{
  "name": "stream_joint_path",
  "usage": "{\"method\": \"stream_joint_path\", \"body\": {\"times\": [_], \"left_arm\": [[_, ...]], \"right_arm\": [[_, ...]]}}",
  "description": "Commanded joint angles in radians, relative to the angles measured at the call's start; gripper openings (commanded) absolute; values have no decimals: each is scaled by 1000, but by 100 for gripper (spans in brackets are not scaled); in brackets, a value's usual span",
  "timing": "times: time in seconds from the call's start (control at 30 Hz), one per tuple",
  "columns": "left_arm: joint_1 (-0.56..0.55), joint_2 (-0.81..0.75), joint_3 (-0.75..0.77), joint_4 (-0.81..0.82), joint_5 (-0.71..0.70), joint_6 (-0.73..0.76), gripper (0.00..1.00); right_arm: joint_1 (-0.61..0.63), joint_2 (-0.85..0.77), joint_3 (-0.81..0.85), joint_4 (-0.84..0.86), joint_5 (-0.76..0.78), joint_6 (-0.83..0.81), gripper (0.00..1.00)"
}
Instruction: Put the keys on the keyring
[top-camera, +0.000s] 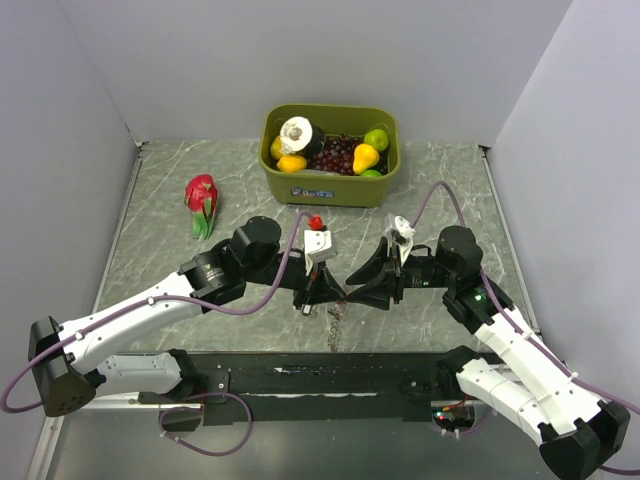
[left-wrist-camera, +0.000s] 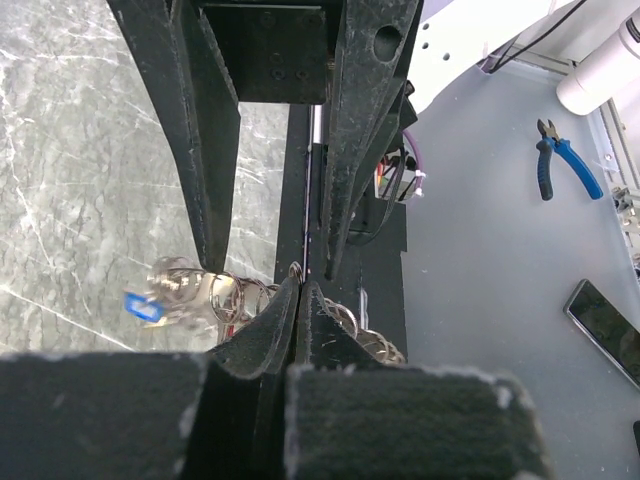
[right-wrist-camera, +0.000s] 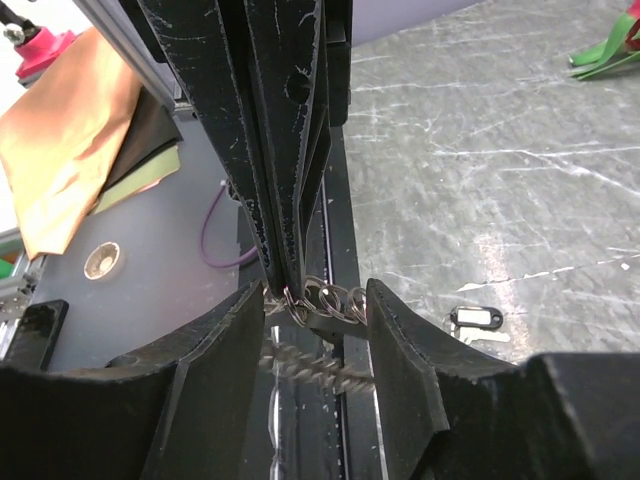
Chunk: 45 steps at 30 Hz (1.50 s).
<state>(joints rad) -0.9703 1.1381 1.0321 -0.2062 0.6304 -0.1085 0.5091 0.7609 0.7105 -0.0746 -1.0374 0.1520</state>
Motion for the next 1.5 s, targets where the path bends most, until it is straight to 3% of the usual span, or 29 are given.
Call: {"method": "stream_joint_path", "body": {"times": [0.0, 0.4, 0.5, 0.6, 0.63, 0.67, 0.93, 1.07, 1.1, 1.2, 1.23, 1.3, 1.47], "left_arm": [[-2, 0, 59, 68, 14, 3, 1], [-1, -3, 55, 79, 6, 9, 1], [-2, -3, 59, 85, 23, 4, 1], [-2, -5, 57, 91, 25, 0, 1], [-2, -9, 54, 96, 23, -2, 1], [-2, -12, 54, 97, 25, -2, 1], [-1, -27, 42, 96, -26, -10, 3], [-2, -54, 23, 97, -130, -28, 19], [1, -72, 13, 96, -188, -37, 35], [18, -112, -15, 100, -261, -59, 64], [24, -123, -21, 100, -296, -65, 69], [51, -152, -43, 110, -316, -86, 77], [111, -170, -78, 142, -190, -108, 77]], "right_arm": [[9, -9, 0, 4, -9, -37, 51], [11, 14, -23, 10, -41, -57, 47], [11, 21, -23, 26, -52, -40, 37], [11, 43, -11, 21, -62, -35, 18], [14, 46, -6, 18, -64, -29, 5], [16, 52, -6, 19, -65, -28, 0], [17, 60, 27, 6, -44, -9, 0], [17, 69, 38, -11, -33, -14, 0], [17, 66, 35, -11, -29, -14, 0], [17, 55, 37, -13, -24, -15, 0], [17, 54, 37, -10, -23, -15, 0], [17, 52, 41, -11, -24, -15, 0], [17, 48, 43, 4, -21, -11, 0]]}}
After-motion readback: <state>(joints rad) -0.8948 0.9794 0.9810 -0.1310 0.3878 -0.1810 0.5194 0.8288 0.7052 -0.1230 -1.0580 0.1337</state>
